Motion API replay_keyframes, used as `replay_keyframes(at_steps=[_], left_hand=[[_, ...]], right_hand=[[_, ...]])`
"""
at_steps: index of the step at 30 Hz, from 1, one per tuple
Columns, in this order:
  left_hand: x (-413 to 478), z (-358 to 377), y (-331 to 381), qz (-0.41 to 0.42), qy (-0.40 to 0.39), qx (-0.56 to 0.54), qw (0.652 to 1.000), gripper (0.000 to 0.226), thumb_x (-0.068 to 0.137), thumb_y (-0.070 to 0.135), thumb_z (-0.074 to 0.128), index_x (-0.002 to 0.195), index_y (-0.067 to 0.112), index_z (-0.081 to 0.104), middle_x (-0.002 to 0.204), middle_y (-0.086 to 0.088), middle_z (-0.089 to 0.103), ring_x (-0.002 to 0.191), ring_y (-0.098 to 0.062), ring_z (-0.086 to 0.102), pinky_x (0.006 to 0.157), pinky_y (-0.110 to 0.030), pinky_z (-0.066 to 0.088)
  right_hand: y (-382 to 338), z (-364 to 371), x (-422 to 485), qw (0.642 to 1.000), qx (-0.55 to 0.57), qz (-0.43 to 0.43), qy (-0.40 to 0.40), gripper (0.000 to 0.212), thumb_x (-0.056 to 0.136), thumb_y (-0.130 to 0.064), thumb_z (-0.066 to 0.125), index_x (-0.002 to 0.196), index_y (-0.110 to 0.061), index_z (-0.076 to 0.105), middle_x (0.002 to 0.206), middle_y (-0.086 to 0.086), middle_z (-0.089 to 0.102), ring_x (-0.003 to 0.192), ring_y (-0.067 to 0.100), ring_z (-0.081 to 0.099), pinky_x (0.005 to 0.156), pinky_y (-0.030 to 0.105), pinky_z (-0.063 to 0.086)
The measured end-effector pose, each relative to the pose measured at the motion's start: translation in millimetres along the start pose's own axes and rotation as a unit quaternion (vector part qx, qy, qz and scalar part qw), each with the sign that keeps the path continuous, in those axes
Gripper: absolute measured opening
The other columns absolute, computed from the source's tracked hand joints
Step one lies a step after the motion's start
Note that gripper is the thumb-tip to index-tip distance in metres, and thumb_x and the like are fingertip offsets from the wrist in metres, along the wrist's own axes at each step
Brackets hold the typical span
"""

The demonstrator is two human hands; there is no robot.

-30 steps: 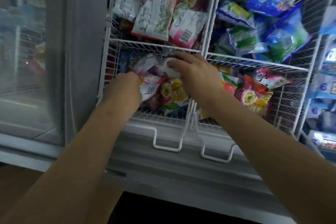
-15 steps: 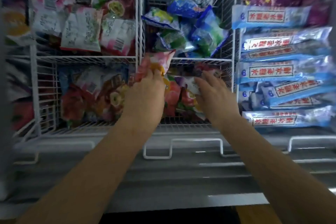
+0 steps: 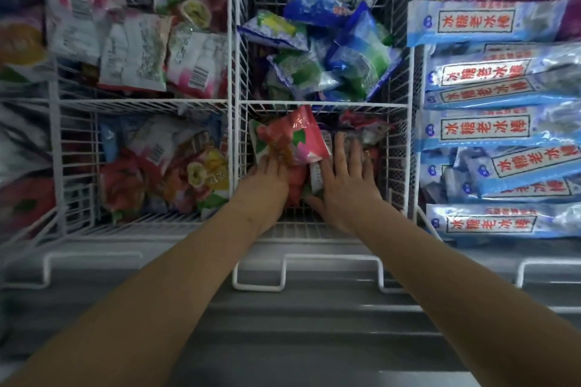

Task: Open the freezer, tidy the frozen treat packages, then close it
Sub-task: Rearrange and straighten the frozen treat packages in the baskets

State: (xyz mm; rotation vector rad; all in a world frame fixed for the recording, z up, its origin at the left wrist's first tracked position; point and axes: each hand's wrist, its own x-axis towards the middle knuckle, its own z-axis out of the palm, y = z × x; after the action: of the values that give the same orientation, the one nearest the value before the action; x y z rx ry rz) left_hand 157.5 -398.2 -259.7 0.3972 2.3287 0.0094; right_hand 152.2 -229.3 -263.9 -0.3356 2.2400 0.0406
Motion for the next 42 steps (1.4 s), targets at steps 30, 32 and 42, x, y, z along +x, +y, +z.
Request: replay_keyframes(at_steps=[30,32,42], left_hand=[[-15,37,-191,-0.170,0.040,-0.028,0.984,0.085,0.085,0.031,0.067,0.151,0.029,0.013,0.157,-0.019,-0.002,0.143,-0.042,0.008,0.115,-0.054,0.021],[-13,41,-193,-0.167,0.073,-0.025,0.983,0.076,0.086,0.029,0.062,0.149,0.023,0.020,0.153,-0.020,0.012,0.140,-0.040,0.017,0.112,-0.053,0.026],[4,36,-211,-0.300,0.135,-0.253,0.910,0.084,0.080,0.036,0.072,0.144,0.002,0.028,0.139,-0.025,0.035,0.129,-0.042,0.035,0.100,-0.052,0.039]], right_hand=[[-219,-15,95,0.981,-0.122,-0.149,-0.018,0.084,0.099,-0.039,0.044,0.153,-0.012,-0.015,0.160,0.014,-0.021,0.146,0.038,-0.019,0.114,0.065,0.005],[-218,-12,98,0.977,-0.135,-0.167,-0.006,0.080,0.100,-0.038,0.041,0.154,-0.010,-0.011,0.160,0.016,-0.016,0.146,0.038,-0.018,0.113,0.067,0.005],[-219,-25,91,0.974,-0.080,-0.204,0.050,0.048,0.100,-0.014,0.037,0.146,-0.001,0.028,0.144,0.019,0.036,0.136,0.035,0.029,0.105,0.060,0.033]])
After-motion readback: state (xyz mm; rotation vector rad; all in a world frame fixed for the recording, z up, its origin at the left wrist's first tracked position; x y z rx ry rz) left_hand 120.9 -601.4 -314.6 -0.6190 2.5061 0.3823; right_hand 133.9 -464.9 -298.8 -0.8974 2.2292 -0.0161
